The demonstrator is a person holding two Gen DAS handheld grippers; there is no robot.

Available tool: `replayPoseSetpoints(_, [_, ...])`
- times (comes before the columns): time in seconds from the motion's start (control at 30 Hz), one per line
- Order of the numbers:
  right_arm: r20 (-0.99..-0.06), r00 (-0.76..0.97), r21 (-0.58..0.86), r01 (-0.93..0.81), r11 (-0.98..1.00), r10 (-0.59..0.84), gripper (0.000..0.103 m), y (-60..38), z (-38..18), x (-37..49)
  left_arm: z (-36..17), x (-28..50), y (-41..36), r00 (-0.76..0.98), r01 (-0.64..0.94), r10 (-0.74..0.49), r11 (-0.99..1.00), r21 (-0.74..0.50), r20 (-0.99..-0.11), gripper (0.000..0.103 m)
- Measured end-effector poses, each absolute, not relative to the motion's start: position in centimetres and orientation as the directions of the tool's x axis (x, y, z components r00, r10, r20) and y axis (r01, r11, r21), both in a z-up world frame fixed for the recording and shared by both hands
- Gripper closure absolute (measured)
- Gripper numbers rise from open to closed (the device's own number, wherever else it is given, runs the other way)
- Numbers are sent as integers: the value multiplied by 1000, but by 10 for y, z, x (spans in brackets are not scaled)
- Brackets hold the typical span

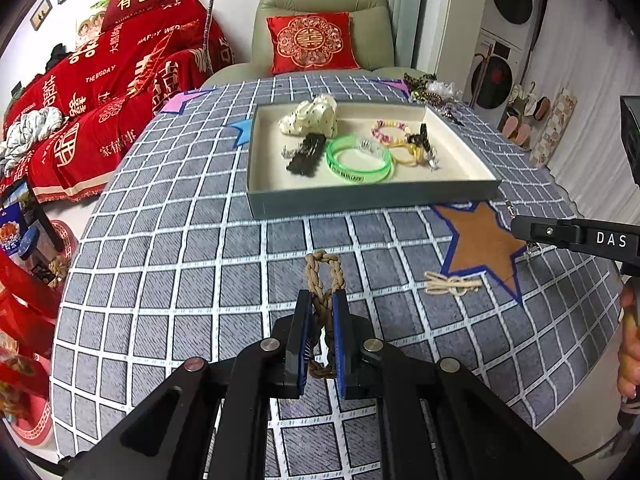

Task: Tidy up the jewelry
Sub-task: 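Carry the braided bracelet over the tray with the left gripper while the right carries the keys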

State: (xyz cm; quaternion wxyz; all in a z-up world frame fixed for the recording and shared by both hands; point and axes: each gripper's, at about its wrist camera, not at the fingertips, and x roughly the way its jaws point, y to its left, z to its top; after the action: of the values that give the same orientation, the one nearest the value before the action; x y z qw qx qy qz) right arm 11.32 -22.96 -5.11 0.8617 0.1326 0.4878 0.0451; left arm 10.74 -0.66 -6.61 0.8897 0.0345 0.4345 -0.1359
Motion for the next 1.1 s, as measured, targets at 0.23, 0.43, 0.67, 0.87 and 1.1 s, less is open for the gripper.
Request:
replayPoseSetpoints(0.23, [-805, 554, 287, 48, 957, 214, 85, -238, -36, 112, -56, 109, -11, 595, 285, -223, 957, -56, -772, 85])
replayPoseSetpoints(0.43, [-789, 571, 304, 42, 952, 227, 85, -242, -30, 114, -53, 112, -18, 596, 300, -229, 953, -51, -769, 85])
replayPoseSetpoints(0.67, [-778, 582, 315, 37, 948, 236, 85, -247, -27, 116, -49, 120, -18, 594, 299, -238, 952, -64, -768, 85])
replayPoseSetpoints(0.87, [-773, 587, 321, 35, 946, 240, 85, -252, -22, 121, -44, 135, -14, 597, 291, -237, 954, -69, -766, 85])
replayPoseSetpoints(1.1, [-764, 601, 314, 30, 949, 234, 85, -261, -12, 135, -34, 163, -14, 603, 290, -247, 954, -80, -759, 85])
